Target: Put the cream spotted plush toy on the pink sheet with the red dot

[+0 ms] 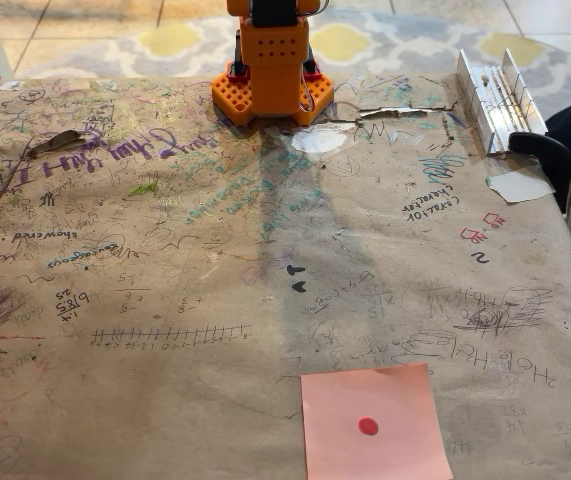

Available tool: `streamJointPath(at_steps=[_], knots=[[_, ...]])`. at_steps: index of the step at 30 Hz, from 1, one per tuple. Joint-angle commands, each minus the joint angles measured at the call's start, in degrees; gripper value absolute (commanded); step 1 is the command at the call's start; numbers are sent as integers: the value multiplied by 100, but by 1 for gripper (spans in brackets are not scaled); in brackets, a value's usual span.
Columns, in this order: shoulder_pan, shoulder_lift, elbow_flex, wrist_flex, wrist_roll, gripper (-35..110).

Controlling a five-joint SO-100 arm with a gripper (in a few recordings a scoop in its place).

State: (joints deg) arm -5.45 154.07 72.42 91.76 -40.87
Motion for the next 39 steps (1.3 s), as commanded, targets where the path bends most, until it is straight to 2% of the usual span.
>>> streamJointPath(at_steps=[1,6,12,15,18,21,27,31,39], knots=[[-79,519,105,-26,-123,9],[-158,914,316,-97,-158,10],[-35,475,334,-519,-53,10],[-70,-686,-211,-765,246,11],[-343,-2856,-1644,-817,448,15],[-721,-5221,-3015,-255,-439,26],[-360,-7348,-2136,-352,-387,23],[-343,-7682,-1266,-677,-589,21],[-237,-7822,-1485,-598,-519,20]])
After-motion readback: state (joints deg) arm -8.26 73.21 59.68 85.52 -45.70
